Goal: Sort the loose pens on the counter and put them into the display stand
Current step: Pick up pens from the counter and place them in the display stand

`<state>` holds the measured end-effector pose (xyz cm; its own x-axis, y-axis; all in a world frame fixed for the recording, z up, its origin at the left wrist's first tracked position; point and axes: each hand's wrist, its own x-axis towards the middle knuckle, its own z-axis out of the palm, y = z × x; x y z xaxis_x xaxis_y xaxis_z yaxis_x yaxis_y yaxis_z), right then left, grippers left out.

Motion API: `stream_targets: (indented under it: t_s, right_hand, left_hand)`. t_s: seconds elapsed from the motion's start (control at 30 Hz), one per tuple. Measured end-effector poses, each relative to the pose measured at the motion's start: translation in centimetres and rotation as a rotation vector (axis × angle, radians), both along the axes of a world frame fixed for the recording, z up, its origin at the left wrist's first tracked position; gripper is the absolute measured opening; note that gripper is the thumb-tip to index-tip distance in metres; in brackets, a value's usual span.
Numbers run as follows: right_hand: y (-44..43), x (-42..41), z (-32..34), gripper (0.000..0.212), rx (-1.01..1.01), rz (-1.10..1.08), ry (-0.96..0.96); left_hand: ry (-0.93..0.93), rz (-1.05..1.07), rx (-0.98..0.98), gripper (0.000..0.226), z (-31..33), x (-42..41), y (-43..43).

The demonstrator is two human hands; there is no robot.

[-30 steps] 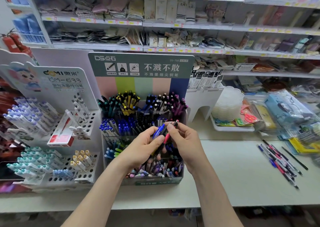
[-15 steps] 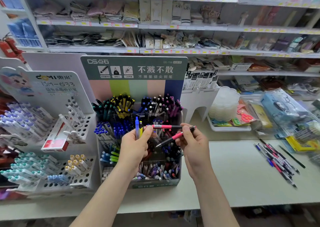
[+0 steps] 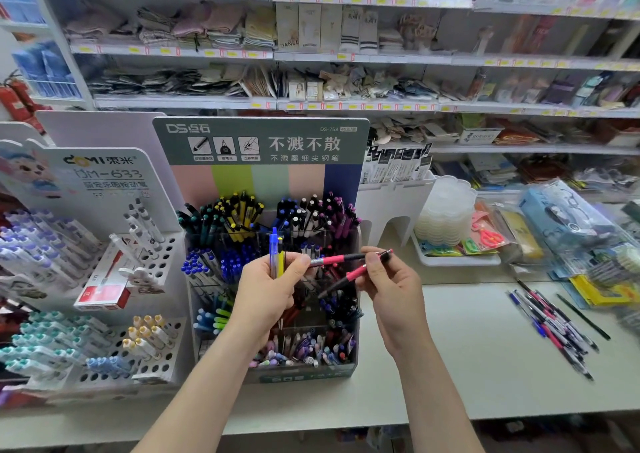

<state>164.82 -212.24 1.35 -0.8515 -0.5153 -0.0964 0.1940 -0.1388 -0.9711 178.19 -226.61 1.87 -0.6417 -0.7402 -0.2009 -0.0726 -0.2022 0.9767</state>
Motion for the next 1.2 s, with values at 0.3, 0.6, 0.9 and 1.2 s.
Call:
stream_targets:
  t_s: [0.3,0.6,0.9,1.2]
  right_hand:
    - [-0.9,0.5,0.3,0.033,0.381,0.163,0.974]
    - [-1.8,-1.1,1.0,0.01,0.321,0.112,1.047]
    - [-3.2,-4.0,-1.2,0.014,0.386,-0.002,1.015]
    - [-4.5,-4.4,-3.0,0.016,0.613,0.229,1.136]
  left_hand:
    - [-0.103,0.01,-0.381,0.027,2.0,-0.4,0.0]
    - [-0.022,-0.122,-0.258,0.041,3.3,-1.3,-0.3]
    - [-0.154,0.014,-0.076,0.023,1.0,-2.0,0.1]
    - [-0.089,0.007,0.037,0.017,0.3,-1.7,-0.5]
